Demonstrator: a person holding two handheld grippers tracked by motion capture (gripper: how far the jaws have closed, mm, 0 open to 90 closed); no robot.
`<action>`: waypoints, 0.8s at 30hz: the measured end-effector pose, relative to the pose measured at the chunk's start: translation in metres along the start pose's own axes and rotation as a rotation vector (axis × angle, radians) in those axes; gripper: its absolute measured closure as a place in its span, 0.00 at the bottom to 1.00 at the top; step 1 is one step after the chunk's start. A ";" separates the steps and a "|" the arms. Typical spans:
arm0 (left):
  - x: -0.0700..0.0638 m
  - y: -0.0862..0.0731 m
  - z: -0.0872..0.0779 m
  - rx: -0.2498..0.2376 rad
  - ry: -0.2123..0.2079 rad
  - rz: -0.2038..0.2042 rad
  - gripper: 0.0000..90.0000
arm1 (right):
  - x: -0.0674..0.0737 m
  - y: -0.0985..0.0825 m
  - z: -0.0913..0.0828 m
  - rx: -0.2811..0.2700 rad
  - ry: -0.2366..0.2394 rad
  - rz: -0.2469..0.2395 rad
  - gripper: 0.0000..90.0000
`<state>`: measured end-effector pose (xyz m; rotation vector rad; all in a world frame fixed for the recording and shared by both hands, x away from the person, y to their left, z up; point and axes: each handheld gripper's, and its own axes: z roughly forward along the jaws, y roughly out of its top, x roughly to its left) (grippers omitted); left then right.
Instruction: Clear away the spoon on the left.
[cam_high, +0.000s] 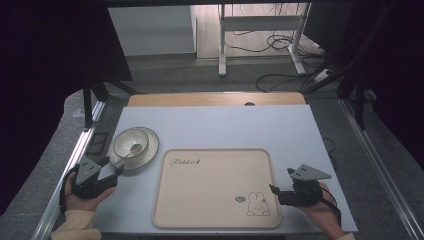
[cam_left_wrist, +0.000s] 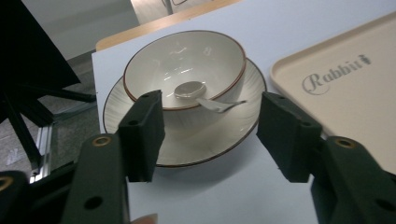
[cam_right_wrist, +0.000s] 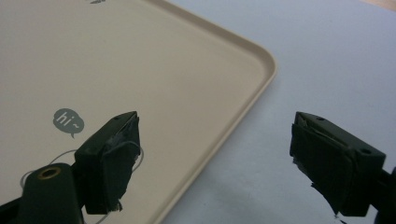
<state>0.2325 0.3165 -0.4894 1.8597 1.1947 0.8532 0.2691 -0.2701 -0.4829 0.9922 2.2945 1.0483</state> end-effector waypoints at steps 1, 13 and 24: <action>0.000 0.000 0.000 0.000 0.000 0.000 0.51 | 0.000 0.000 0.000 0.002 -0.001 -0.002 0.18; 0.000 0.001 0.006 -0.001 -0.034 0.035 0.79 | 0.001 0.000 0.001 0.007 -0.003 -0.004 0.18; -0.001 0.004 0.005 -0.003 -0.020 0.025 0.96 | 0.001 0.000 0.002 0.013 -0.010 -0.012 0.18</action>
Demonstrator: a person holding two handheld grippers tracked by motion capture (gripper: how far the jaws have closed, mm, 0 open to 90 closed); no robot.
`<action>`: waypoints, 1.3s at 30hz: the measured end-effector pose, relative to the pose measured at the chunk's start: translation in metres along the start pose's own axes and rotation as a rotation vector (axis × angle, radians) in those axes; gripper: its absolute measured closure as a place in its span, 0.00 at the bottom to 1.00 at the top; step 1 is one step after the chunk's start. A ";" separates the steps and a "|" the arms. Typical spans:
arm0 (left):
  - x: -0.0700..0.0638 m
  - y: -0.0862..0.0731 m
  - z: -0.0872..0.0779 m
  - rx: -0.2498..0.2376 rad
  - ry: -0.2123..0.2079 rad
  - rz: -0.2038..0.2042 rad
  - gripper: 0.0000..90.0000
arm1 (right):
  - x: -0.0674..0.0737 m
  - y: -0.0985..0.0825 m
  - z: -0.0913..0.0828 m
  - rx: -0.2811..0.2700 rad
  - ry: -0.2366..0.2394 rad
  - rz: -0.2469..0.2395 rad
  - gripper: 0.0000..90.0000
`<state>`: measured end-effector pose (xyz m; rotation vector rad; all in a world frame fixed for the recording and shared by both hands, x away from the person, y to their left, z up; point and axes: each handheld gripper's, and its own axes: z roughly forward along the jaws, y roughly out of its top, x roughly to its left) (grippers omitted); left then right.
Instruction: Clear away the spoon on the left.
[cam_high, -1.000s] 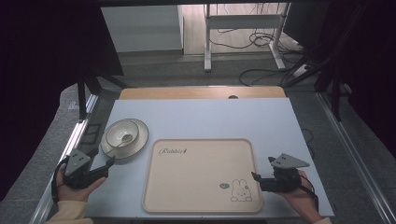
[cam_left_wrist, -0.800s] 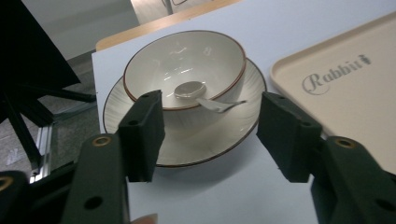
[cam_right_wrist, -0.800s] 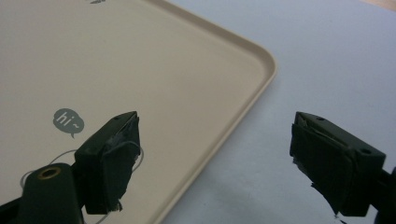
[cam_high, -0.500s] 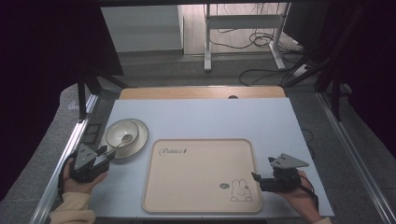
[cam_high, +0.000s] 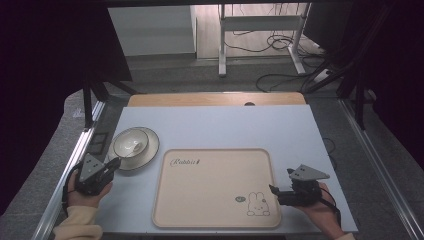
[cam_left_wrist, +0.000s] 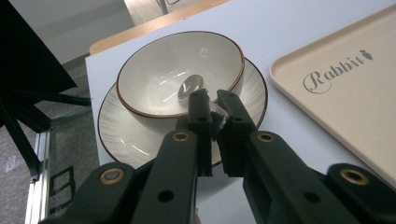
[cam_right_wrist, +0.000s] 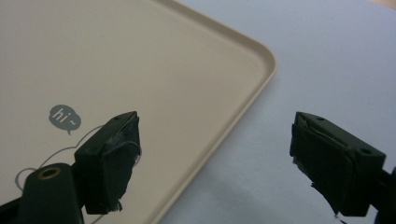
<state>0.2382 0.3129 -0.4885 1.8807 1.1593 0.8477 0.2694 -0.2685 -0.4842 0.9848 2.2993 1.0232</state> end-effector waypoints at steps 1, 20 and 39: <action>0.000 0.000 0.000 0.000 0.003 0.002 0.97 | 0.000 0.000 0.000 -0.001 -0.001 0.000 0.18; -0.002 0.012 -0.010 -0.070 0.061 -0.025 1.00 | 0.001 0.001 -0.002 -0.012 -0.011 -0.013 0.18; -0.016 0.029 -0.036 -0.162 0.042 -0.015 1.00 | 0.001 0.000 -0.002 -0.013 -0.019 -0.023 0.18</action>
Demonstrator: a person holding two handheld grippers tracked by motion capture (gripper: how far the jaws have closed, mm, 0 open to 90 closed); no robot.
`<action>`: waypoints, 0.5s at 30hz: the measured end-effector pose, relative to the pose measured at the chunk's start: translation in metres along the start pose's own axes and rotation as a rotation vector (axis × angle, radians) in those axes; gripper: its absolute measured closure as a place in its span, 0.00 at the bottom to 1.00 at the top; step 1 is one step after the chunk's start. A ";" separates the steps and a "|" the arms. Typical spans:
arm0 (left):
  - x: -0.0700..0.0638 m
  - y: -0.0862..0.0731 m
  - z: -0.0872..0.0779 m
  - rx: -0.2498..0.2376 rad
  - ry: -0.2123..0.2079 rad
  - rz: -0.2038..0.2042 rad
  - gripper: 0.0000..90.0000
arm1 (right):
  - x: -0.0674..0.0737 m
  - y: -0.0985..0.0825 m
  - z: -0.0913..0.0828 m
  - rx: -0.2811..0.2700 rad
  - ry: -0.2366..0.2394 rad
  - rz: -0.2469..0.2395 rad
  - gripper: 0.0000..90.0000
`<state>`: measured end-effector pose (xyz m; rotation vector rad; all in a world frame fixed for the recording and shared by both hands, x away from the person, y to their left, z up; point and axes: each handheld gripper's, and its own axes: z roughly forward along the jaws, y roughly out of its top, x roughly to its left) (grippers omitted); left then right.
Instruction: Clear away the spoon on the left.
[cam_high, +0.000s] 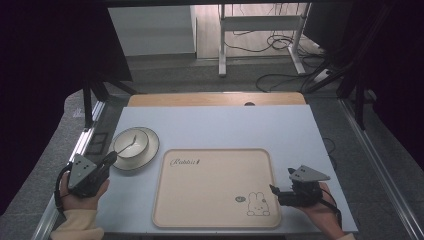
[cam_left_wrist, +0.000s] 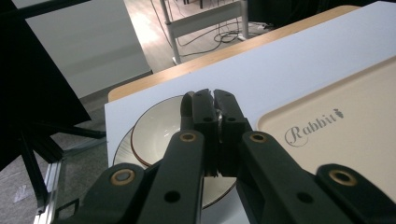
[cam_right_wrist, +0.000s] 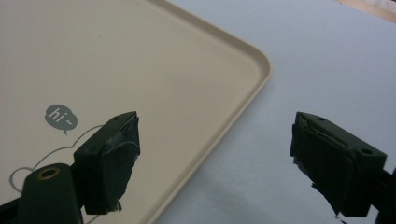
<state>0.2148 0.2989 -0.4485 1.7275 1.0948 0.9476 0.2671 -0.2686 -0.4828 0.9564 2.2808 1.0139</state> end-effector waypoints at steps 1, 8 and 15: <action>0.000 0.000 0.000 -0.001 -0.002 -0.002 1.00 | 0.000 0.000 0.000 0.001 0.000 0.001 0.18; -0.002 0.001 -0.001 -0.004 -0.009 -0.002 1.00 | -0.001 -0.001 0.000 0.005 -0.003 -0.003 0.18; -0.005 0.003 -0.003 -0.007 -0.023 0.001 1.00 | -0.001 -0.001 0.000 0.007 -0.003 -0.007 0.18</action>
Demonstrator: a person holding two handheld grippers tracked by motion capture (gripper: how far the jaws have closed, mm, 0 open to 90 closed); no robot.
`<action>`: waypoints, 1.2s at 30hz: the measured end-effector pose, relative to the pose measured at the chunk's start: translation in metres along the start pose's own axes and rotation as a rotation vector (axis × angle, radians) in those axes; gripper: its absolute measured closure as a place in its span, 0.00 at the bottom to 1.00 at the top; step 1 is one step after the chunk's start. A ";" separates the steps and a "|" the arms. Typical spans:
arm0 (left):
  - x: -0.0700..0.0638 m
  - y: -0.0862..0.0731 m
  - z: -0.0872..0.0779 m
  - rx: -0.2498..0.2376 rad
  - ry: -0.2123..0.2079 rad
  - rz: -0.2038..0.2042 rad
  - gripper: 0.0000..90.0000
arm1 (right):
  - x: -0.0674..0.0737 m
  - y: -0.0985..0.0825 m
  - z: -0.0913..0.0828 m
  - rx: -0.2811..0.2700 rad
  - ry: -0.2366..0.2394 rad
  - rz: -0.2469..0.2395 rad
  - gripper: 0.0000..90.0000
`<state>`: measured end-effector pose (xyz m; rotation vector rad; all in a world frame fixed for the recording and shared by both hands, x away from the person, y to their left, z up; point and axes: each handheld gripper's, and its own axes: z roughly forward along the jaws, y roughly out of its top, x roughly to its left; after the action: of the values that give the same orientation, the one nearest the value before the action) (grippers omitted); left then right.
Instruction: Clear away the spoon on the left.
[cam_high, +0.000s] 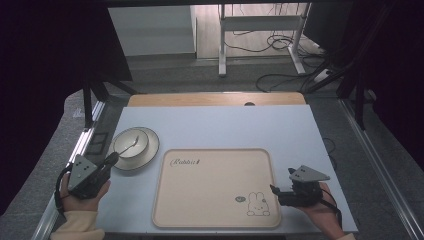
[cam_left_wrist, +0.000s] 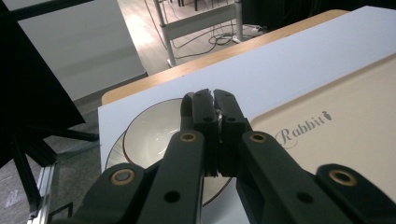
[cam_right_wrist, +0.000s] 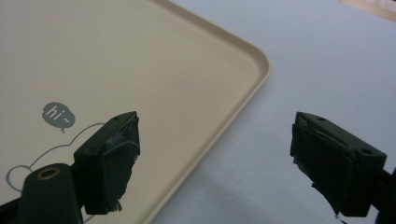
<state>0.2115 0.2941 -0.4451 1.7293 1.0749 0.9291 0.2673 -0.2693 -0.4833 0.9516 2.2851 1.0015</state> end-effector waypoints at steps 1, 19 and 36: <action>0.000 0.000 0.000 0.000 -0.006 -0.001 1.00 | 0.000 0.000 0.000 0.000 0.000 -0.001 0.18; -0.016 0.011 -0.003 -0.024 -0.062 0.021 1.00 | 0.000 0.000 0.000 0.003 -0.002 -0.001 0.18; -0.033 0.015 0.003 -0.023 -0.112 0.049 1.00 | -0.001 -0.001 0.001 0.010 -0.007 -0.003 0.18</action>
<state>0.2067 0.2593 -0.4362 1.7737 0.9498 0.8609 0.2678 -0.2698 -0.4841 0.9541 2.2873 0.9855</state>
